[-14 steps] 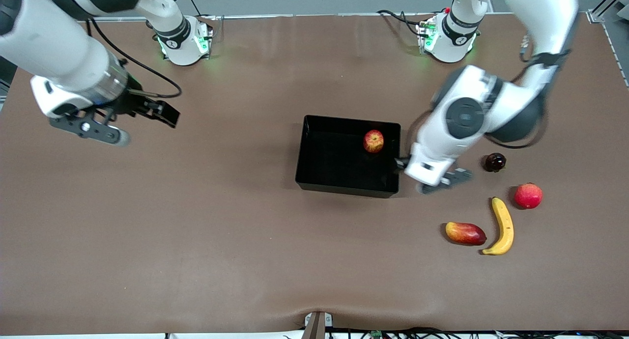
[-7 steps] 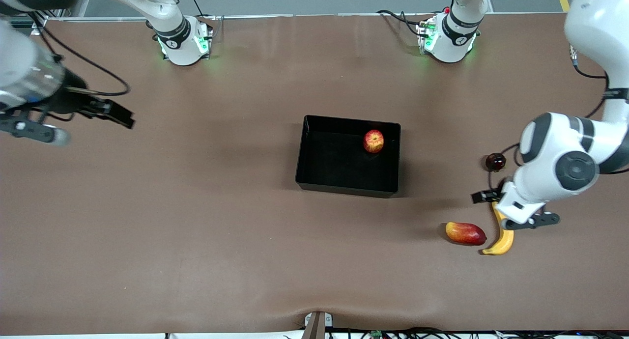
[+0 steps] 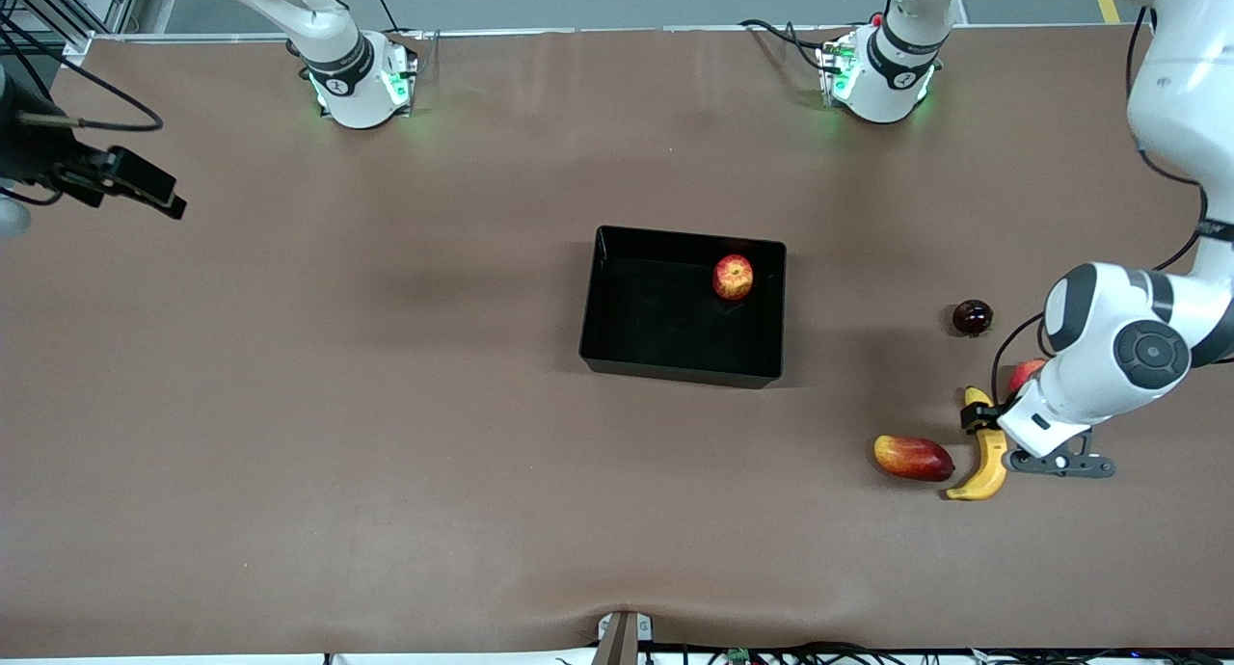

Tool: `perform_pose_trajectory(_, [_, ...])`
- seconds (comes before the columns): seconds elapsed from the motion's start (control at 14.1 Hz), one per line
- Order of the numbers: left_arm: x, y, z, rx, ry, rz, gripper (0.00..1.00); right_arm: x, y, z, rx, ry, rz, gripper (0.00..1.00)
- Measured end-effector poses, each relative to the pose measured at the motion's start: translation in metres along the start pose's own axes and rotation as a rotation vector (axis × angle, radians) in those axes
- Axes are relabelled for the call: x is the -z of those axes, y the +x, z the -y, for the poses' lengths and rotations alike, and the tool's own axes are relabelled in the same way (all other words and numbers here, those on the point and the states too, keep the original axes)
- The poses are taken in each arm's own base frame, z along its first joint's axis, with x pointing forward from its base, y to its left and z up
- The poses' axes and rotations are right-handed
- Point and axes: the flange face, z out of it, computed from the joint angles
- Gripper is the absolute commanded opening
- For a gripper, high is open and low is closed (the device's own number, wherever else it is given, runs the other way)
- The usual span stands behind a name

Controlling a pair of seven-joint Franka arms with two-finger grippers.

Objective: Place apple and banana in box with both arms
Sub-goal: 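Move the left gripper to the yellow banana and grasp it, then carry the banana over the box and lower it inside with the left gripper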

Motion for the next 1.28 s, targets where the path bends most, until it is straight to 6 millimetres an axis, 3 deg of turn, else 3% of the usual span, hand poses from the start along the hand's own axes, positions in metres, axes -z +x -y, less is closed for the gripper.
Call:
perform_pose_trajectory(0.21, [-0.03, 0.001, 0.023, -0.012, -0.006, -0.009, 0.62, 0.0, -0.01, -0.006, 0.038, 0.001, 0.003, 1.0])
perform_pose_trajectory(0.36, [-0.042, -0.002, 0.033, -0.008, -0.004, -0.012, 0.0, -0.001, -0.011, -0.006, 0.072, 0.001, 0.0, 1.0])
perform_pose_trajectory(0.5, [-0.047, -0.002, 0.032, -0.008, -0.009, -0.014, 0.0, -0.002, -0.009, -0.014, 0.093, 0.003, -0.003, 1.0])
perform_pose_trajectory(0.71, [-0.035, 0.005, 0.035, -0.007, -0.002, -0.039, 0.0, -0.002, -0.008, -0.021, 0.098, 0.003, -0.003, 1.0])
perform_pose_trajectory(0.85, [-0.017, 0.01, 0.036, -0.013, 0.009, -0.055, 0.0, -0.003, -0.008, -0.021, 0.101, 0.003, -0.002, 1.0])
perform_pose_trajectory(1.0, [0.018, 0.015, 0.025, -0.031, 0.021, -0.035, 0.0, -0.003, -0.007, -0.023, 0.128, 0.003, -0.002, 1.0])
perform_pose_trajectory(1.14, [0.072, 0.019, -0.002, -0.051, 0.021, 0.004, 0.0, -0.003, -0.007, -0.026, 0.151, 0.001, -0.002, 1.0])
perform_pose_trajectory(1.28, [0.132, 0.015, -0.041, -0.077, 0.015, 0.027, 0.0, -0.003, -0.006, -0.028, 0.155, -0.002, -0.001, 1.0])
